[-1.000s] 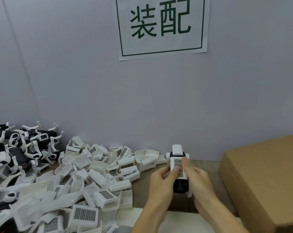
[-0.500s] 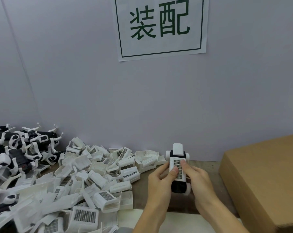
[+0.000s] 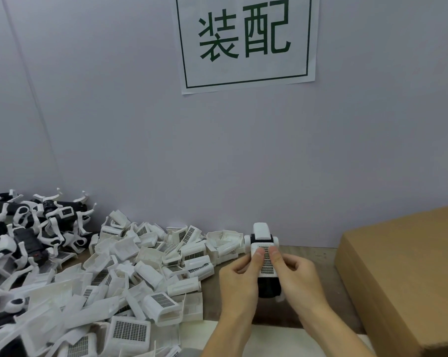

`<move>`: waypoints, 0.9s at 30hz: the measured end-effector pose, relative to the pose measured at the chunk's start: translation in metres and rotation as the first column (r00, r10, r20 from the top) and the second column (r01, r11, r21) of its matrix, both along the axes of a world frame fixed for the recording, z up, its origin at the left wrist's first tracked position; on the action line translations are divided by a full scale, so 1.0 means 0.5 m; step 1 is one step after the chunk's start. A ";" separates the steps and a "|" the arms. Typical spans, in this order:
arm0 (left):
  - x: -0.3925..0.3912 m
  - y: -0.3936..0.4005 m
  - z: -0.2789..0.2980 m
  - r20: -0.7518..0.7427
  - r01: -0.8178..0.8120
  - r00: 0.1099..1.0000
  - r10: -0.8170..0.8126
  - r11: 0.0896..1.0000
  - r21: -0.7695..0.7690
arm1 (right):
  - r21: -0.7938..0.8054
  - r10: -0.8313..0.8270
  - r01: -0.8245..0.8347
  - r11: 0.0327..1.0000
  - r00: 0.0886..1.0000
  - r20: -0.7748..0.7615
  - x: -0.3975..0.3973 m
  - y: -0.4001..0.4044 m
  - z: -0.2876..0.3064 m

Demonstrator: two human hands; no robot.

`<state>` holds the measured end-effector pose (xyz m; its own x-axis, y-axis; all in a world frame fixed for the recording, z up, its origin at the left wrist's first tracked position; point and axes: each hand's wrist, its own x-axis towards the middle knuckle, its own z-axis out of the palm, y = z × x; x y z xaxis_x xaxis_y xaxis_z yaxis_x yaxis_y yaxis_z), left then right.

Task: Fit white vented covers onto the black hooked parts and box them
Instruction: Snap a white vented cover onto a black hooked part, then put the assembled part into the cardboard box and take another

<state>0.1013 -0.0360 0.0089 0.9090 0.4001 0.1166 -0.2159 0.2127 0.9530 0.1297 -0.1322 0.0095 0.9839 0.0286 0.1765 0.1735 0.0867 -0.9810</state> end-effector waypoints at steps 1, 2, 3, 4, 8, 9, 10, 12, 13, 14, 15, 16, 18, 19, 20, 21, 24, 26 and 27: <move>0.000 0.002 0.001 -0.013 -0.036 0.999 0.036 0.999 -0.027 | -0.044 -0.044 0.046 0.998 0.999 0.030 0.002 0.001 -0.002; 0.001 0.003 0.002 -0.025 -0.069 0.997 0.068 0.996 -0.061 | -0.103 -0.082 0.089 0.991 0.995 0.062 0.004 0.001 -0.004; 0.000 0.005 0.004 -0.037 -0.086 0.996 0.082 0.991 -0.106 | -0.168 -0.099 0.114 0.979 0.991 0.094 0.004 0.002 -0.005; 0.000 0.006 0.006 -0.052 -0.074 0.996 0.066 0.985 -0.158 | -0.233 -0.085 0.113 0.966 0.988 0.127 0.001 0.004 -0.007; 0.006 0.002 0.005 -0.064 0.084 0.992 -0.107 0.952 -0.295 | -0.562 0.044 0.115 0.819 0.964 0.261 -0.006 0.006 -0.012; 0.006 0.000 0.005 -0.050 0.124 0.988 -0.144 0.949 -0.289 | -0.615 0.049 0.126 0.778 0.964 0.260 -0.009 0.003 -0.008; 0.005 0.000 0.006 -0.039 0.146 0.986 -0.161 0.955 -0.259 | -0.649 0.041 0.136 0.748 0.967 0.250 -0.012 0.000 -0.006; 0.004 0.003 0.008 -0.016 0.123 0.992 -0.127 0.982 -0.147 | -0.681 0.034 0.131 0.721 0.974 0.223 -0.017 -0.006 0.004; 0.004 0.004 0.009 -0.001 0.081 0.997 -0.081 0.994 -0.067 | -0.678 0.023 0.129 0.724 0.977 0.210 -0.021 -0.011 0.011; 0.005 0.004 0.008 0.015 0.027 1.000 -0.027 0.999 0.022 | -0.657 0.001 0.128 0.743 0.981 0.193 -0.022 -0.017 0.019; 0.003 0.004 0.004 0.033 -0.031 0.999 0.027 0.993 0.112 | -0.598 -0.023 0.116 0.793 0.987 0.161 -0.024 -0.025 0.030; 0.003 0.003 -0.001 0.060 -0.092 0.995 0.082 0.976 0.198 | -0.489 -0.042 0.086 0.868 0.994 0.100 -0.025 -0.037 0.043; -0.002 0.003 -0.013 0.127 -0.200 0.978 0.166 0.924 0.327 | -0.255 -0.016 -0.006 0.967 0.996 -0.085 -0.029 -0.063 0.074; -0.003 0.004 -0.019 0.153 -0.230 0.971 0.186 0.906 0.357 | -0.172 0.014 -0.042 0.984 0.986 -0.164 -0.026 -0.078 0.087; -0.002 0.004 -0.025 0.164 -0.236 0.969 0.186 0.897 0.373 | -0.118 0.033 -0.061 0.991 0.974 -0.223 -0.019 -0.094 0.094; 0.000 0.003 -0.030 0.159 -0.224 0.972 0.174 0.894 0.388 | -0.065 0.052 -0.072 0.995 0.964 -0.261 -0.015 -0.108 0.106; 0.004 -0.001 -0.040 0.115 -0.154 0.987 0.114 0.880 0.449 | 0.315 0.086 -0.003 0.949 0.964 -0.252 -0.014 -0.158 0.161; 0.005 -0.003 -0.044 0.092 -0.130 0.991 0.098 0.868 0.479 | 0.547 0.008 0.093 0.832 0.984 -0.180 -0.025 -0.209 0.213; 0.006 -0.005 -0.045 0.089 -0.128 0.991 0.097 0.864 0.487 | 0.627 -0.059 0.132 0.768 0.989 -0.137 -0.029 -0.240 0.235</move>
<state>0.1041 -0.0383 -0.0134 0.8466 0.3760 0.3767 -0.2693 -0.3077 0.9126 0.1151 -0.2520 0.1268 0.9887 -0.1485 0.0186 0.1160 0.6820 -0.7221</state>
